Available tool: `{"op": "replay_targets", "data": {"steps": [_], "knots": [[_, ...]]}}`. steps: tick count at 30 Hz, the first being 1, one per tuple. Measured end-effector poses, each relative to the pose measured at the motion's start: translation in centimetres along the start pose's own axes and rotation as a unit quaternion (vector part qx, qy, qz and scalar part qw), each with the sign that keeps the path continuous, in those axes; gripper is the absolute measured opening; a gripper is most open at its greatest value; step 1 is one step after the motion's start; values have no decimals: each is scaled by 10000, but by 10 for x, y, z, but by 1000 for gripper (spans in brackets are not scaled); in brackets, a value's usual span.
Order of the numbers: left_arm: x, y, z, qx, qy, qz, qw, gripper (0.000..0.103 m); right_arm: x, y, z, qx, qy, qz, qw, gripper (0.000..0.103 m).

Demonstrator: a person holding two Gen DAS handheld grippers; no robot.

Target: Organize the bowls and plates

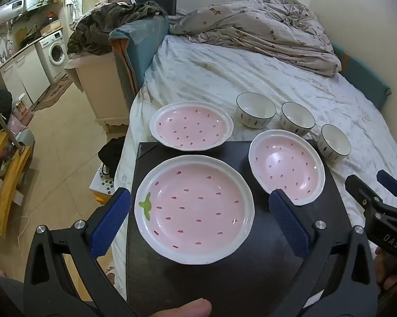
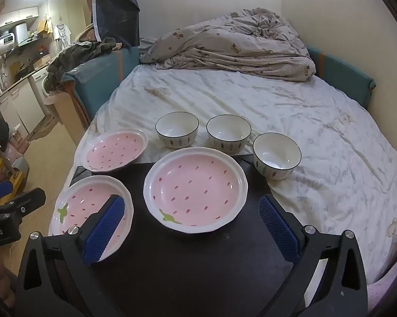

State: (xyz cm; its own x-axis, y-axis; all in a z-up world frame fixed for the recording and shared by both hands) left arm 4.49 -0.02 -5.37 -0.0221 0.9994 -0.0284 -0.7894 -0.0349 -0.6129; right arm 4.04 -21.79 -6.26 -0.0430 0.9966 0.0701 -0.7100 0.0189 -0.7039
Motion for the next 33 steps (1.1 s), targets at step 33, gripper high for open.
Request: {"op": "replay_targets", "data": {"steps": [33], "knots": [[-4, 2, -4, 65, 69, -16, 10000, 103, 2, 2, -2, 70, -65, -67, 9999, 103]]}}
Point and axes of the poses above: each gripper's, at about its wrist camera, not at the fingertips, and z roughly against the way its jaws point, x to its left, y to its underside, the point moved 7 cm from there along -z, roughly the way its jaws point, and after that the axes turned 2 degrees about x, right-handed, at the moved point
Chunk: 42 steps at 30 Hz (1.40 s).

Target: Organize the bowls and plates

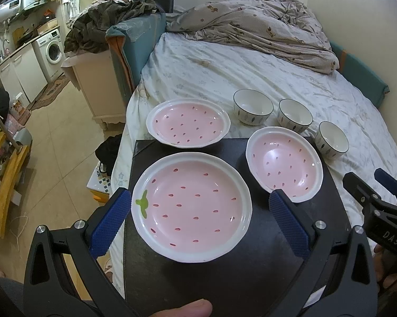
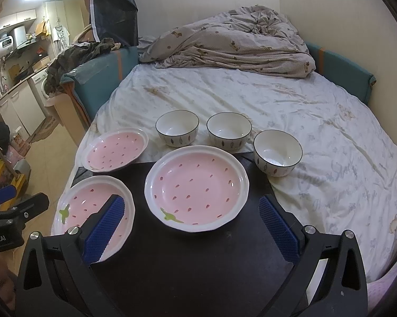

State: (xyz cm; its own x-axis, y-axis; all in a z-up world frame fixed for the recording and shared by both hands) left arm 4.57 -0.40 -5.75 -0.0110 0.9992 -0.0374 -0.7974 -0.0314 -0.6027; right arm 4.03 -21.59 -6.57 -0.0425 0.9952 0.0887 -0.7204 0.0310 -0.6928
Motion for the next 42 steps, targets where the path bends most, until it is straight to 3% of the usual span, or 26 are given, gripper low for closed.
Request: {"op": "replay_targets", "data": {"steps": [42], "knots": [[9, -6, 10, -168, -110, 62, 9998, 103, -15, 0, 3, 40, -70, -394, 9992, 103]]}}
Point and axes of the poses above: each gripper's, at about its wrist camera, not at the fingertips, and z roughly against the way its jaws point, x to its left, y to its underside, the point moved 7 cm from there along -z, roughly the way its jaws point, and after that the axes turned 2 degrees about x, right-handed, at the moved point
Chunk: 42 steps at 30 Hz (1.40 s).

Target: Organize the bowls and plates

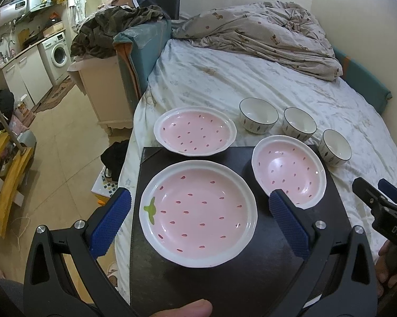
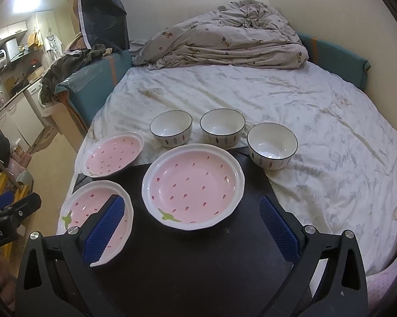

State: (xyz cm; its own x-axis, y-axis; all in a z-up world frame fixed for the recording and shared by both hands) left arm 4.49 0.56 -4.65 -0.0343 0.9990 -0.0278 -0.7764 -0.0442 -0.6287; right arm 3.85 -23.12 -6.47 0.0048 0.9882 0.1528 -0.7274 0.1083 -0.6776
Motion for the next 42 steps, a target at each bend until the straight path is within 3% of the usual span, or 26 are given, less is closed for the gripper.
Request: {"op": "replay_targets", "data": {"steps": [29, 33, 37, 40, 42], "knots": [[-4, 2, -1, 31, 31, -10, 10000, 103, 3, 2, -5, 108, -64, -44, 9999, 103], [-1, 2, -4, 131, 57, 59, 9999, 103, 4, 3, -7, 205, -250, -118, 9994, 103], [14, -1, -18, 423, -20, 255, 9988, 103, 6, 4, -12, 365, -476, -190, 9980, 103], [28, -4, -33, 648, -152, 387, 9970, 103, 5, 10, -30, 946, -971, -587, 9890, 103], [37, -5, -45, 838, -172, 463, 9953, 103, 8, 16, -42, 1222, -1038, -639, 9850, 103]]}}
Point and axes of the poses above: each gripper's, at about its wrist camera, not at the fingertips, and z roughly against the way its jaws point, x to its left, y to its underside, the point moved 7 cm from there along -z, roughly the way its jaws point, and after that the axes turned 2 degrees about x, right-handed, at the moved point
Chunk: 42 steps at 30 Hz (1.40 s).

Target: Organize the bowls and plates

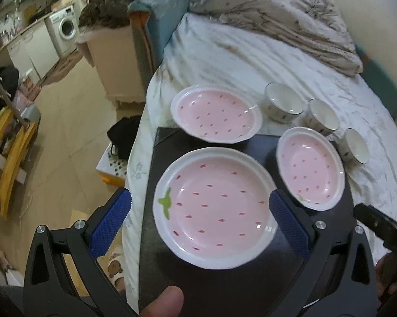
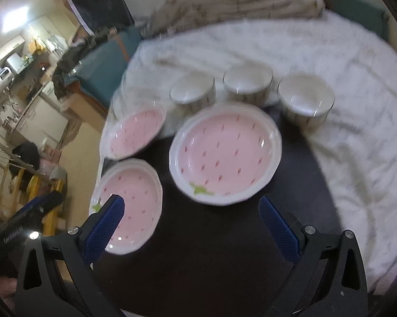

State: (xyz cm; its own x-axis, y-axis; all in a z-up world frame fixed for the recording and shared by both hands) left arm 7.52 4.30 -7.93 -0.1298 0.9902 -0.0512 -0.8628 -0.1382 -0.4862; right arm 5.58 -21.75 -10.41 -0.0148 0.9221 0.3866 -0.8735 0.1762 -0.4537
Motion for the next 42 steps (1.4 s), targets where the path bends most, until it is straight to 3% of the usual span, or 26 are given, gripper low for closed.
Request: {"op": "replay_targets", "data": {"steps": [5, 7, 9, 12, 16, 21, 29, 33, 42], "knots": [[27, -1, -37, 583, -12, 395, 9975, 103, 6, 3, -36, 582, -256, -64, 9980, 102], [37, 0, -53, 849, -73, 529, 9950, 101, 7, 4, -50, 795, -368, -184, 9960, 96], [50, 2, -67, 1051, -70, 715, 9919, 93, 7, 7, -62, 1065, -483, -348, 9925, 80], [57, 10, -82, 1300, 40, 867, 9877, 85, 12, 17, -81, 1579, -803, -654, 9820, 74], [49, 20, -97, 1655, 315, 824, 9823, 69, 18, 23, -93, 1755, -786, -669, 9791, 70], [47, 29, -109, 1843, 293, 744, 9796, 54, 33, 30, -118, 2062, -915, -577, 9725, 46], [54, 42, -130, 2227, 169, 833, 9712, 33, 40, 40, -144, 2258, -825, -317, 9702, 28], [57, 40, -135, 2283, 198, 954, 9687, 32, 45, 40, -154, 2261, -816, -244, 9704, 21], [51, 42, -136, 2236, 160, 861, 9707, 35, 51, 46, -163, 2226, -752, 23, 9720, 21]]}}
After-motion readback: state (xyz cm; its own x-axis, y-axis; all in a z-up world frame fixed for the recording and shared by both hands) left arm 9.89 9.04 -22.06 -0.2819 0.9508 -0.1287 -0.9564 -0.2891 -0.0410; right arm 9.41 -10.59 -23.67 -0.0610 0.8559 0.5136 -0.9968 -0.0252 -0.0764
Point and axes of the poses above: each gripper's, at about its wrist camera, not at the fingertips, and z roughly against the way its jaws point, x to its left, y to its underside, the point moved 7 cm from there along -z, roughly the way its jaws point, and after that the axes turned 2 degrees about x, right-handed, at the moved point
